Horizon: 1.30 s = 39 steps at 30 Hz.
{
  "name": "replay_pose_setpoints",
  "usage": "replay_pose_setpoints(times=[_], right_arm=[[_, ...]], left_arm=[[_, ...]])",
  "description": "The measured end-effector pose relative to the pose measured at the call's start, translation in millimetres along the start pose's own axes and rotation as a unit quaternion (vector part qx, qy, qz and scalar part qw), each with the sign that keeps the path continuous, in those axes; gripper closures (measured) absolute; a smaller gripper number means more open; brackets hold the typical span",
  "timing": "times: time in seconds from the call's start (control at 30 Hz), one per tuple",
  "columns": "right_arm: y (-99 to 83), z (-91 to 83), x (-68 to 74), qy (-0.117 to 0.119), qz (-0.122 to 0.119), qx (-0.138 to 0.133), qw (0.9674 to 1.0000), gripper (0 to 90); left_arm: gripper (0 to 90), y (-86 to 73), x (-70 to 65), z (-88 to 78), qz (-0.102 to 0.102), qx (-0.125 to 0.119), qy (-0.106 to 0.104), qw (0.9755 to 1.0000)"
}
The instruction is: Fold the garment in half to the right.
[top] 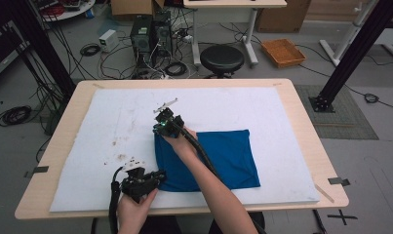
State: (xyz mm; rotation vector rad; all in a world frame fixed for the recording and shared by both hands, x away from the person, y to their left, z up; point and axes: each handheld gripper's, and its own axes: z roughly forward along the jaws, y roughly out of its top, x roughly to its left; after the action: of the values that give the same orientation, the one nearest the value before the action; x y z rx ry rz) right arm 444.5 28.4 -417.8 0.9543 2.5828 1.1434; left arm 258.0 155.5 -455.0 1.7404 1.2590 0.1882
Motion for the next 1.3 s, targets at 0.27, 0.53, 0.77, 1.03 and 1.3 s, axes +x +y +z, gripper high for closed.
replay_pose_setpoints(times=[0.27,0.53,0.77,1.03,1.3], right_arm=[[1.2,-20.6,-10.0,0.017,0.017,-0.033,0.9992,86.9],[-0.7,-50.1,-21.4,0.019,0.016,-0.053,0.9983,86.9],[-8.3,-79.0,-39.7,0.016,0.016,-0.064,0.9977,86.9],[-24.9,-110.1,-64.9,0.005,0.026,-0.072,0.9971,87.0],[-45.2,-134.6,-87.9,-0.01,0.042,-0.08,0.9959,87.4]], left_arm=[[85.5,6.1,-9.7,-5.0,0.032,-0.014,-0.001,0.9994],[86.3,18.1,-28.3,-8.6,0.058,-0.03,-0.021,0.9976],[87.4,29.7,-52.6,2.7,0.074,-0.03,-0.056,0.9952],[87.6,41.8,-81.7,29.1,0.095,-0.022,-0.085,0.9916],[88.0,43.2,-97.7,53.9,0.108,-0.009,-0.089,0.9901]])
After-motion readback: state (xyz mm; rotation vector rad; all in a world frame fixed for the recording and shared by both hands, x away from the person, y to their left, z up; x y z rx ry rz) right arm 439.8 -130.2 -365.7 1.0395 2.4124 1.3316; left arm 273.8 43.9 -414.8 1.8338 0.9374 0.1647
